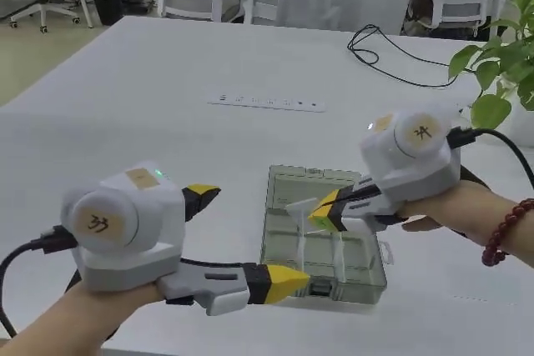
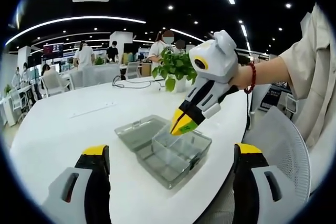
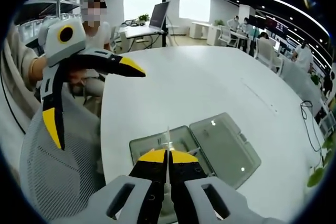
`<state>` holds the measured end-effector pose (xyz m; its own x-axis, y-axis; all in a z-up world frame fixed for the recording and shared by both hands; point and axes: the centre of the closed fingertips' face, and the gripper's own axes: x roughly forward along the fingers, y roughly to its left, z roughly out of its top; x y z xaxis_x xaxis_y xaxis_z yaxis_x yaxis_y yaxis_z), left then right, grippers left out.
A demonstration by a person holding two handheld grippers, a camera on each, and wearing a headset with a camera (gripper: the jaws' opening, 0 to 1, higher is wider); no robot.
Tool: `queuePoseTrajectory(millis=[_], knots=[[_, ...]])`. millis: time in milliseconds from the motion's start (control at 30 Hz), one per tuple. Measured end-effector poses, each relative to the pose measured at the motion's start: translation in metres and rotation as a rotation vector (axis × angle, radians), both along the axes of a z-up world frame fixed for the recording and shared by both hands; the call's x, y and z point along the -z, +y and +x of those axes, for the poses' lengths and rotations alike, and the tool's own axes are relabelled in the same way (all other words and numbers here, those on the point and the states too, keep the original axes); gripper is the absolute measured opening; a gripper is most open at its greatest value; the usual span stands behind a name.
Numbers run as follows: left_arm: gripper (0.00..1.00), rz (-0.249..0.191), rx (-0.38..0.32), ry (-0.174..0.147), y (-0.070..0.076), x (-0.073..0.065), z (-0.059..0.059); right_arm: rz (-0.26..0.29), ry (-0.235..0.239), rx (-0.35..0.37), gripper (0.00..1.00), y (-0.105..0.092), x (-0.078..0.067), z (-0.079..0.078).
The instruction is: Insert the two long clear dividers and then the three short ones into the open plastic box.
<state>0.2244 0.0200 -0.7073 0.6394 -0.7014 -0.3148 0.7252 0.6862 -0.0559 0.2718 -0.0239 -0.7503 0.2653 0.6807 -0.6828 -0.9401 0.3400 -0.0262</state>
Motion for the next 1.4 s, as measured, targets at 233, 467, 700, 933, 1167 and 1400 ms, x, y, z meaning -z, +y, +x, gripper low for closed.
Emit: queuePoseTrajectory(millis=[233,467,700,933,1167,1400], knots=[[1.0,0.01,0.004,0.005,0.003,0.003,0.0,-0.018,0.017,0.009,0.02,0.001,0.007,0.004],[1.0,0.022,0.003,0.004,0.005,0.003,0.001,-0.028,0.031,0.009,0.03,0.001,0.01,0.003],[1.0,0.022,0.0,0.004,0.006,0.003,0.002,-0.04,0.039,0.013,0.02,0.0,0.011,0.003],[1.0,0.027,0.001,0.005,0.007,0.004,0.003,-0.066,0.077,0.027,0.03,0.003,0.012,0.005],[0.99,0.029,0.001,0.009,0.006,0.006,0.002,-0.174,0.025,-0.105,0.02,0.01,0.014,0.002],[0.99,0.034,0.001,0.001,0.005,0.006,0.002,-0.284,-0.057,-0.257,0.02,0.021,0.02,-0.003]])
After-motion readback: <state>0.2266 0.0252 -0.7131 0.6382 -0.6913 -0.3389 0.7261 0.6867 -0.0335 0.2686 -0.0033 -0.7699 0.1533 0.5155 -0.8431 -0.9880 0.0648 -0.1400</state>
